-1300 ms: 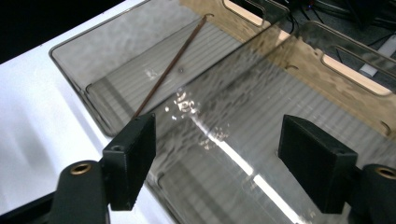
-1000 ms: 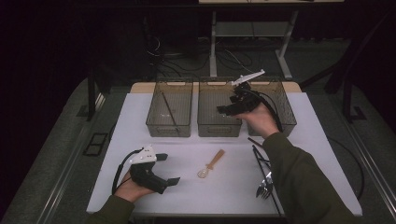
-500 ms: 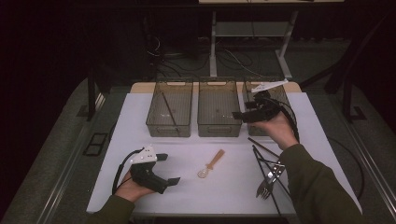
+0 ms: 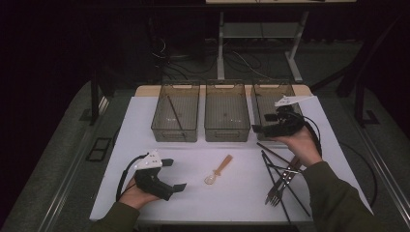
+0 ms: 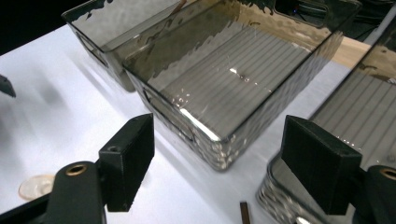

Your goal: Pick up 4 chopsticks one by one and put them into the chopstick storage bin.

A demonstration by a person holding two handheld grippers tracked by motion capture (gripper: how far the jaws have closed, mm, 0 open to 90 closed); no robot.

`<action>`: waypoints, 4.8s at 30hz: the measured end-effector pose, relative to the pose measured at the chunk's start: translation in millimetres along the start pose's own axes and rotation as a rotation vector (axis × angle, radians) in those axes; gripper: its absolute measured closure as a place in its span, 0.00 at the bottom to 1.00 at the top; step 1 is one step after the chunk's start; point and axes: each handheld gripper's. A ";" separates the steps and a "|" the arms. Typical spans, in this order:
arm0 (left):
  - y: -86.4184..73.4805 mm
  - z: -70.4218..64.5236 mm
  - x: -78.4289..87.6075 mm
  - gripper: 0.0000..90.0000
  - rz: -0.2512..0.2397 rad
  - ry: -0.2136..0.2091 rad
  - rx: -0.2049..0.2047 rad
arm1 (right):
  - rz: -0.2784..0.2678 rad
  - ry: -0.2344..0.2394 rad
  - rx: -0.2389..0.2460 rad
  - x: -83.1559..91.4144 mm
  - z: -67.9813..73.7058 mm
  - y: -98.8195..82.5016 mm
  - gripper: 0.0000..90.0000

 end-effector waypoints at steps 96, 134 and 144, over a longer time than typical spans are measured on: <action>-2.2 2.5 0.6 0.00 -0.007 0.010 0.007 | 0.242 -0.027 0.005 37.6 -42.5 -153.1 0.95; -1.9 1.9 -0.6 0.00 -0.009 0.006 0.010 | 0.107 0.061 0.059 53.5 -22.5 -135.8 0.95; -2.0 2.0 -1.1 0.00 -0.006 0.013 0.017 | 0.079 0.083 0.081 54.2 -15.7 -128.4 0.95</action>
Point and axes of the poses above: each handheld gripper's, and its own axes: x roughly backward along the jaws, y roughly out of its top, z roughly to its left, and after that the axes turned 10 degrees about z, right-handed
